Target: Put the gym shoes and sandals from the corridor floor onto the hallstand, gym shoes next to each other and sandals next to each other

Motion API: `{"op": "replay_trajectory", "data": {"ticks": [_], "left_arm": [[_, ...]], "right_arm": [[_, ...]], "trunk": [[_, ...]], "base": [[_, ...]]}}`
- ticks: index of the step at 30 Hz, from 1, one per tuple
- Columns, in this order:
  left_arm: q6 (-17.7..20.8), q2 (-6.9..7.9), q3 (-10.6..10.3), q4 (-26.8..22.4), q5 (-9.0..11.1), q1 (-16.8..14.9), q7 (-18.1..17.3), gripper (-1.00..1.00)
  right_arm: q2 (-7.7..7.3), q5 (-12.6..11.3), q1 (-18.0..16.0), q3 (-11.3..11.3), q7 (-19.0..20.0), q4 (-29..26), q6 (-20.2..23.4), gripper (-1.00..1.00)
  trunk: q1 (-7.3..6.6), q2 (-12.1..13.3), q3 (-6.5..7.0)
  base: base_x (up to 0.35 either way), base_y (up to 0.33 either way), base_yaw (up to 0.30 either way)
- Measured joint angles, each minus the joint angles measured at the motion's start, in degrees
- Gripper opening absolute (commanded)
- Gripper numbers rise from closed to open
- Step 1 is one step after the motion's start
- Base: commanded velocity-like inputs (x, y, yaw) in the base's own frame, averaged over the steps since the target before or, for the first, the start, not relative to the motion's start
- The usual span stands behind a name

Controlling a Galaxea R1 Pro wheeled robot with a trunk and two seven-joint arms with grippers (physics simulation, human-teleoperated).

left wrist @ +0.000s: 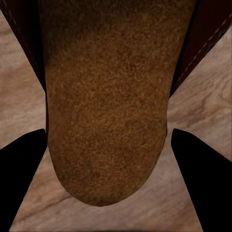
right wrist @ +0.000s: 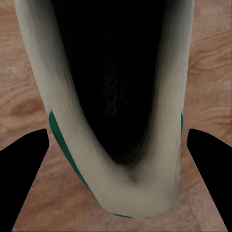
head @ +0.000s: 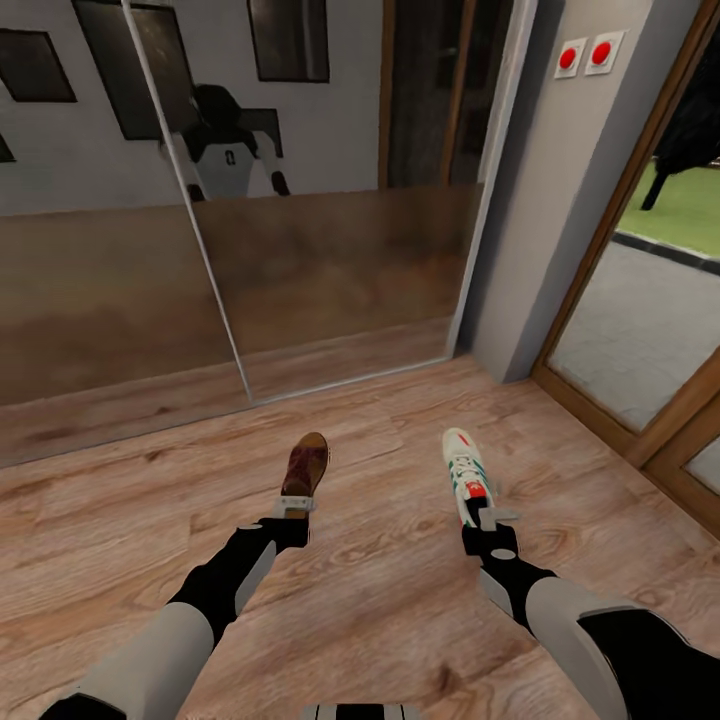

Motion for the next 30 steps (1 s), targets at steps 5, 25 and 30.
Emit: {"op": "replay_trajectory", "data": {"ticks": [5, 25, 30], "left_arm": [[-0.1, -0.48, 0.0, 0.0, 0.1, 0.0, 0.0, -1.00], [-0.1, -1.15, 0.0, 0.0, 0.0, 0.0, 0.0, -1.00], [-0.1, -1.15, 0.1, 0.0, 0.0, 0.0, 0.0, -1.00]], "right_arm": [[0.00, 0.0, 0.1, 0.0, 0.0, 0.0, 0.0, -1.00], [0.66, 0.1, 0.5, 0.0, 0.2, 0.0, 0.0, -1.00], [0.69, 0.1, 0.7, 0.0, 0.2, 0.0, -0.1, -1.00]], "trunk": [[0.00, 0.0, 0.25], [-0.31, 0.2, 3.26], [-0.31, 0.2, 3.30]], "base": [[0.000, 0.000, 0.268], [0.000, 0.000, 0.078], [0.000, 0.000, 0.124]]}}
